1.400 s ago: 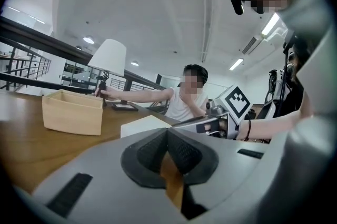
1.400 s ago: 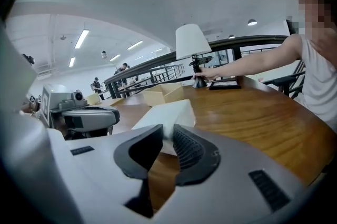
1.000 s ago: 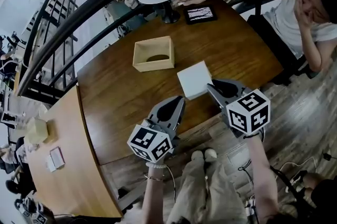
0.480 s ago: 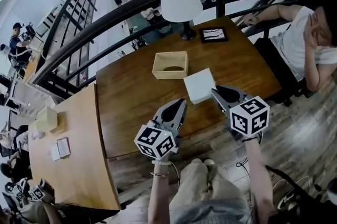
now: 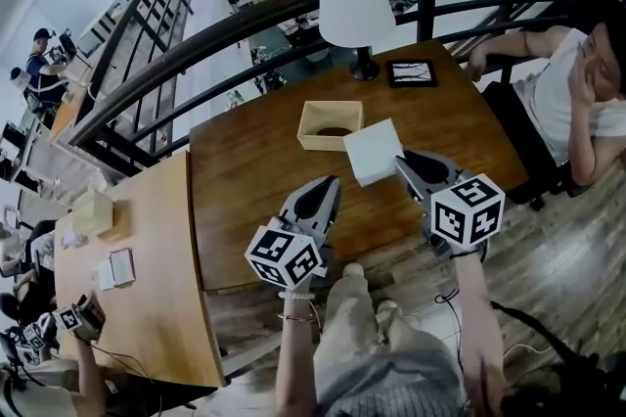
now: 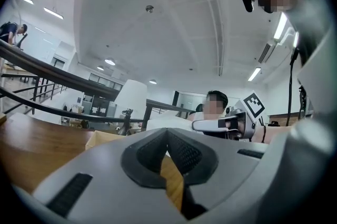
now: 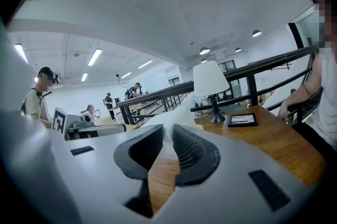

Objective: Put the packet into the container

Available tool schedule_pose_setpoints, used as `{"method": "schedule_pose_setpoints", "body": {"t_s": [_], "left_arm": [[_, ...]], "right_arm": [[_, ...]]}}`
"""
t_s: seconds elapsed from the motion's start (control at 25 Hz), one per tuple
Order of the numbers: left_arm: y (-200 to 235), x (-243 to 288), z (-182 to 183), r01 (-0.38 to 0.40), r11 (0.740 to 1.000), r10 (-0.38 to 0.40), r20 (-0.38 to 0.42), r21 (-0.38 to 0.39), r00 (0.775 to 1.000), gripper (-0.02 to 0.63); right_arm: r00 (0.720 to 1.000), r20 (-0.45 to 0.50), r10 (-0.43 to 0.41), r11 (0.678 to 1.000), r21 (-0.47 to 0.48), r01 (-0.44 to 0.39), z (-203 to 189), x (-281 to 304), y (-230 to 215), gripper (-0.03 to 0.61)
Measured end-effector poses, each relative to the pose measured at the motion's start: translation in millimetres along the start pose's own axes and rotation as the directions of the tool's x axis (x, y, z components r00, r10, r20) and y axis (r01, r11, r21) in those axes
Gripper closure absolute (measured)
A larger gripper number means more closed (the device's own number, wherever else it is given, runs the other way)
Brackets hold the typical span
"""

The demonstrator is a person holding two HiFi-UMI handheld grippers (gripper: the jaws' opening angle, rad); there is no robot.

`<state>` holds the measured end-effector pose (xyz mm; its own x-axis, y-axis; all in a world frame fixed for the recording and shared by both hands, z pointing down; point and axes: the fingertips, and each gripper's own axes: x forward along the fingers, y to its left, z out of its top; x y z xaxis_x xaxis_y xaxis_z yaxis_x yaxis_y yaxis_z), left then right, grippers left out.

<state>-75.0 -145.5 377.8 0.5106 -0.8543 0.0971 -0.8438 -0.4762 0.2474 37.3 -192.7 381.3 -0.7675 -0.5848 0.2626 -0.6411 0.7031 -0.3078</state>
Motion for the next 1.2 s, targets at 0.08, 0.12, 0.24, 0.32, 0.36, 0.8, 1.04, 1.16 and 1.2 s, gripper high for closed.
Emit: {"method": "schedule_pose_setpoints", "body": {"t_s": [0.08,0.12,0.24,0.32,0.36,0.8,1.04,1.16,1.2], "left_arm": [[9.9,2.4,1.3,-0.003,1.000,0.003,0.000,-0.003,1.000,0.609],[15.3,3.4,2.3,-0.003,1.000,0.003,0.000,-0.004,1.000,0.609],[32.0,7.6,7.4,0.002,1.000,-0.002,0.000,-0.008,1.000,0.609],[42.8,11.8,12.5,0.006,1.000,-0.006,-0.001,-0.007,1.000,0.609],[47.7,14.1,15.5,0.010,1.000,-0.010,-0.001,-0.005,1.000,0.609],[104.7,32.2,31.9,0.050,0.999,-0.050,-0.023,-0.010,0.998,0.609],[130.7,31.6,27.7,0.068,0.998,-0.068,-0.048,-0.015,0.997,0.609],[142.8,35.4,22.3,0.064,0.998,-0.065,-0.064,-0.018,0.996,0.609],[146.6,37.2,20.4,0.061,0.998,-0.062,-0.067,-0.022,0.996,0.609]], "right_arm": [[1.000,0.004,0.000,1.000,0.003,0.000,2.7,8.9,-1.2,0.506],[1.000,0.005,-0.002,1.000,0.005,0.002,3.8,13.9,-1.3,0.506],[1.000,0.004,-0.008,1.000,0.006,0.008,8.0,30.4,-1.7,0.506],[1.000,0.004,-0.012,1.000,0.008,0.012,12.2,40.9,-2.7,0.506],[1.000,0.006,-0.015,1.000,0.011,0.015,14.8,45.7,-3.5,0.506],[0.998,0.011,-0.063,0.998,0.032,0.063,31.2,101.8,-7.4,0.506],[0.994,0.016,-0.105,0.993,0.057,0.104,26.6,128.0,-9.2,0.506],[0.992,0.024,-0.123,0.990,0.076,0.121,24.4,144.3,-14.0,0.506],[0.992,0.023,-0.127,0.989,0.084,0.125,23.2,150.2,-16.0,0.507]]}}
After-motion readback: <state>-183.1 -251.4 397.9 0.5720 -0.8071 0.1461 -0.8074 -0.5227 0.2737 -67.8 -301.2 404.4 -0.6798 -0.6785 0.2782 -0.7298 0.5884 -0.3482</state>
